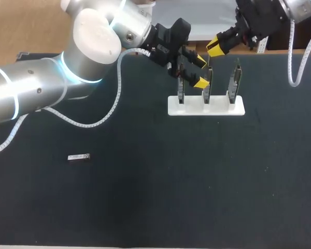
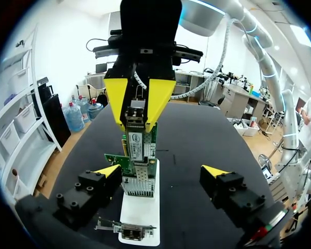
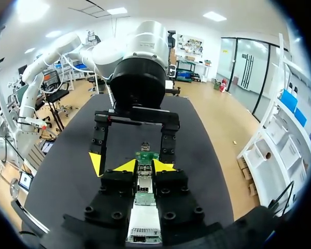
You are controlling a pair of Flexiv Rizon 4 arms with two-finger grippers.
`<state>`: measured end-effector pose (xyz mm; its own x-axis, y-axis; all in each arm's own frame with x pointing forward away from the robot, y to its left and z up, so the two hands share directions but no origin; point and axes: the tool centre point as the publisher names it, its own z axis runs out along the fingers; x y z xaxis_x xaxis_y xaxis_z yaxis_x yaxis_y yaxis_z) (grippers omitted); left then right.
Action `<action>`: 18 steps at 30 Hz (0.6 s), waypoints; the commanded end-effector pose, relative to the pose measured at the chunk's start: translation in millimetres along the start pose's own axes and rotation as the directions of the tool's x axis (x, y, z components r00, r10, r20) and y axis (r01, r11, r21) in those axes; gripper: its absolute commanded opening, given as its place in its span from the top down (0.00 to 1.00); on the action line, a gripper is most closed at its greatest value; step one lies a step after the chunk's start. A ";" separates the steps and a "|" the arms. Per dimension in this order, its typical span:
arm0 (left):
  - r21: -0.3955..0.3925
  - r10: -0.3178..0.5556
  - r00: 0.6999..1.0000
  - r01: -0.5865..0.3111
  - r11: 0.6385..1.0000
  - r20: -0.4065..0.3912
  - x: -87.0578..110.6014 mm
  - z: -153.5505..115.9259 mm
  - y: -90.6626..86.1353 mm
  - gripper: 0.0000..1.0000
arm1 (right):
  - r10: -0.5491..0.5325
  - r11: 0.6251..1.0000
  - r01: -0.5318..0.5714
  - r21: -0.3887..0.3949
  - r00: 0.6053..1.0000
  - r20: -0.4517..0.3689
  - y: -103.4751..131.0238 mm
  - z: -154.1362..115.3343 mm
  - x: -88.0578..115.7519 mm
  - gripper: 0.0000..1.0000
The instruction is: Pick up the optical module with the left hand, and insert it into the network port with the right hand.
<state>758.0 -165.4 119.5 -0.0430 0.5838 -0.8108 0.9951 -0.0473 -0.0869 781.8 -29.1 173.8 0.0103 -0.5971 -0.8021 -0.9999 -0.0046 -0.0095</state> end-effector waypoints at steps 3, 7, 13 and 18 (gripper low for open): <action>0.005 -0.001 1.000 0.001 1.000 -0.005 -0.8 0.1 2.2 0.00 | 0.002 1.000 -0.002 0.010 1.000 -0.004 4.0 0.0 0.6 1.00; 0.005 -0.001 1.000 0.001 1.000 -0.005 -0.8 0.1 2.2 0.00 | 0.003 1.000 -0.003 0.011 1.000 -0.011 4.7 0.8 2.6 1.00; 0.005 -0.001 1.000 0.001 1.000 -0.005 -0.8 0.1 2.2 0.00 | 0.012 1.000 -0.012 0.011 1.000 -0.012 4.9 1.5 4.9 1.00; 0.005 -0.001 1.000 0.001 1.000 -0.005 -0.8 0.1 2.2 0.00 | 0.014 1.000 -0.014 0.009 1.000 -0.014 4.9 2.1 5.2 1.00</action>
<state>758.0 -165.3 119.5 -0.0430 0.5838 -0.8108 0.9951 -0.0473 -0.0869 780.0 -30.8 170.4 -0.0033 -0.6061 -0.7954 -1.0000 0.0057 -0.0003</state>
